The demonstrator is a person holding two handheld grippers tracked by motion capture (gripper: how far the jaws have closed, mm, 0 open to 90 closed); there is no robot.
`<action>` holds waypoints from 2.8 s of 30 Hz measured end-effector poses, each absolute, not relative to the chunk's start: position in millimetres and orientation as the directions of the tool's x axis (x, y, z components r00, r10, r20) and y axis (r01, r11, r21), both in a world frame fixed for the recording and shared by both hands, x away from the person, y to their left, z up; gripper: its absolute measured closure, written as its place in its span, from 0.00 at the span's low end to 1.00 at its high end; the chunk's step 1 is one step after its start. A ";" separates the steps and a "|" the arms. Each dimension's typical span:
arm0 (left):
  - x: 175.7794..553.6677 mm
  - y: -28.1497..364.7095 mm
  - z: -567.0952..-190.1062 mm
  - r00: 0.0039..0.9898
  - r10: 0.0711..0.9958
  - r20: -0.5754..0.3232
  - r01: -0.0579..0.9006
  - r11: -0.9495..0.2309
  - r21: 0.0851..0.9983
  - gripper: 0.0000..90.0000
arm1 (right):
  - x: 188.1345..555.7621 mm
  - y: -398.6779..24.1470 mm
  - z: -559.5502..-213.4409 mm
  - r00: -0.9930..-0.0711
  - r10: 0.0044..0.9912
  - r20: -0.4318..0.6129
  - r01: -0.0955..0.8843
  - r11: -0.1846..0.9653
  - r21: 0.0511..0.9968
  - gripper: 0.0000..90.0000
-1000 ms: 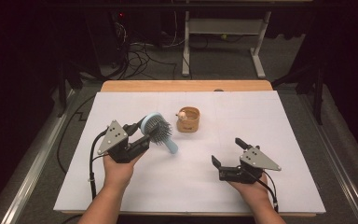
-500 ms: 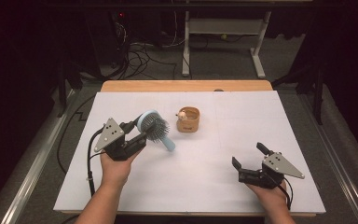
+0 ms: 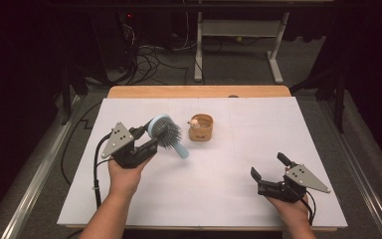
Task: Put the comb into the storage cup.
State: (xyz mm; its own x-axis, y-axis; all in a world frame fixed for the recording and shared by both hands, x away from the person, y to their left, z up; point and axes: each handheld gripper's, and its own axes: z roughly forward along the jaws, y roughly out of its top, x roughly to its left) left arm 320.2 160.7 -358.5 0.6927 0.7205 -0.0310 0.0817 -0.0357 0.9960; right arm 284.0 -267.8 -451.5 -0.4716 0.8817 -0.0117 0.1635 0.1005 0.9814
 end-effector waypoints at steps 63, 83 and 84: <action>384.5 107.8 -293.1 0.715 0.698 -0.025 0.042 -0.007 0.999 0.66 | 283.4 -269.3 -450.5 -0.474 0.880 -0.021 0.135 0.096 0.986 0.00; 416.0 104.5 -302.7 0.691 0.721 -0.045 0.068 -0.003 0.998 0.66 | 282.9 -271.3 -449.3 -0.466 0.885 -0.018 0.126 0.087 0.988 0.00; 416.9 104.4 -303.2 0.690 0.723 -0.046 0.069 -0.003 0.998 0.66 | 282.8 -271.4 -449.3 -0.465 0.885 -0.017 0.127 0.086 0.988 0.00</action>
